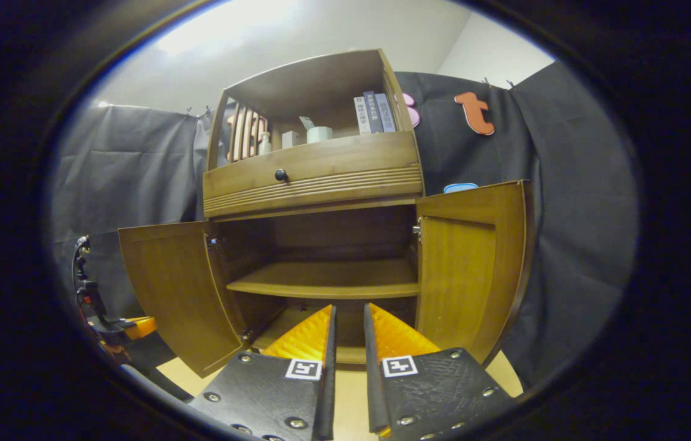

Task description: Open the right door of the double-door shoe cabinet with the right hand, and open the left door with the left hand.

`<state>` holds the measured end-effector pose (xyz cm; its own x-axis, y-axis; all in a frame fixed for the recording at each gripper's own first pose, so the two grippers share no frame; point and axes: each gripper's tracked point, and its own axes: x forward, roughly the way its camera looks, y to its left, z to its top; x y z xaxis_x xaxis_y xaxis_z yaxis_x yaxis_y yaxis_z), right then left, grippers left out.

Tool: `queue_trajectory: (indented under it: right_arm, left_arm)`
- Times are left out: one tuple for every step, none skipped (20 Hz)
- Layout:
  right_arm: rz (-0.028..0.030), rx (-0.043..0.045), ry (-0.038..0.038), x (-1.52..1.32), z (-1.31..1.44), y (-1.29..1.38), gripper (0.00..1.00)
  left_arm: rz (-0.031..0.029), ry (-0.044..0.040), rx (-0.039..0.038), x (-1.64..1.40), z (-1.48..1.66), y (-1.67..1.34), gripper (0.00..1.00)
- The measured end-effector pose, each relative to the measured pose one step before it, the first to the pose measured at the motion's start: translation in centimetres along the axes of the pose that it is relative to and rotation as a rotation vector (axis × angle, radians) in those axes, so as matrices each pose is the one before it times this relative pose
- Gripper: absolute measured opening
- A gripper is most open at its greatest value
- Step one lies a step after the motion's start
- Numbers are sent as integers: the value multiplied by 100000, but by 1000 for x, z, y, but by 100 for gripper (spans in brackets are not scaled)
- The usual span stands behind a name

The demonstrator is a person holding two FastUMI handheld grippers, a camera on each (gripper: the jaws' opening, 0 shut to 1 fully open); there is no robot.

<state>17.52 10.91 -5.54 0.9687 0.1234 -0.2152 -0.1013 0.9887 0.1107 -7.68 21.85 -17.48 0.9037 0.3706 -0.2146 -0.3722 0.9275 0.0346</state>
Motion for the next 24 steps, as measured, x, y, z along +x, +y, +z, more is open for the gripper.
queue_trajectory:
  right_arm:
    - [-479, -17, 70, -198, -21, -179, 22]
    - [-467, 78, 98, -163, -70, -126, 22]
    - [-628, 66, 34, -239, 46, -193, 22]
    - [-642, 4, -103, -139, 89, -150, 21]
    - [-743, -260, -303, -234, 269, -119, 21]
    - [-968, -321, -507, -244, 379, -157, 22]
    - [-1201, -490, -748, -194, 466, -163, 21]
    - [-1031, -827, -902, -194, 670, -1, 22]
    - [-725, -1002, -1053, -133, 706, -14, 22]
    - [-540, -969, -1049, -133, 742, 68, 22]
    - [-360, -665, -1018, -81, 736, 122, 22]
    - [54, -205, -1095, -210, 629, 223, 22]
    - [282, 242, -1331, -65, 695, 220, 22]
    - [390, 254, -1231, -44, 630, 382, 22]
    - [280, 99, -1271, -40, 629, 208, 22]
    - [208, -3, -1021, -109, 516, 208, 22]
    - [305, -6, -1090, -35, 608, 178, 22]
    - [301, -1, -1078, -106, 570, 211, 22]
    - [347, -54, -1110, 33, 544, 224, 22]
    - [202, -164, -1212, 73, 475, 140, 22]
    - [206, -202, -1145, 138, 494, 123, 22]
    - [432, -292, -1043, 158, 369, 301, 22]
    - [413, -457, -1005, 113, 369, 252, 22]
    - [467, -520, -822, 129, 405, 251, 22]
  left_arm:
    - [-2398, -1098, 272, -13, 643, -1122, 6]
    - [-2135, -1194, 263, 2, 926, -1167, 6]
    - [-2308, -1386, 274, 42, 896, -1196, 6]
    - [-2014, -1025, -159, 40, 909, -1069, 6]
    - [-2283, -1342, -464, 25, 869, -1158, 5]
    - [-2138, -1226, -585, 51, 1042, -1137, 5]
    - [-1907, -685, -319, 83, 882, -1043, 5]
    - [-2063, -1052, -463, 110, 949, -1030, 5]
    - [-2354, -1015, -825, 133, 1079, -1091, 5]
    - [-2355, -1050, -779, 89, 1004, -1094, 5]
    - [-2313, -1309, -610, 85, 1052, -1054, 5]
    - [-2096, -1159, -268, 33, 1100, -991, 5]
    - [-1778, -1628, -23, -29, 1031, -876, 0]
    - [-1588, -2004, 219, 17, 1166, -803, 0]
    - [-1386, -1177, 636, -11, 935, -750, 5]
    - [-928, -384, 854, 33, 717, -620, 0]
    - [-908, -463, 622, -51, 718, -532, 5]
    - [-1122, -484, 62, -6, 841, -597, 0]
    - [-1403, -933, -224, 16, 703, -658, 0]
    - [-876, -562, 66, 43, 624, -493, 0]
    - [-593, -610, 307, 36, 468, -308, 5]
    - [-596, -495, 461, 75, 404, -394, 0]
    - [-860, -364, 462, 32, 315, -446, 0]
    - [-1132, -370, 245, 46, 313, -542, 5]
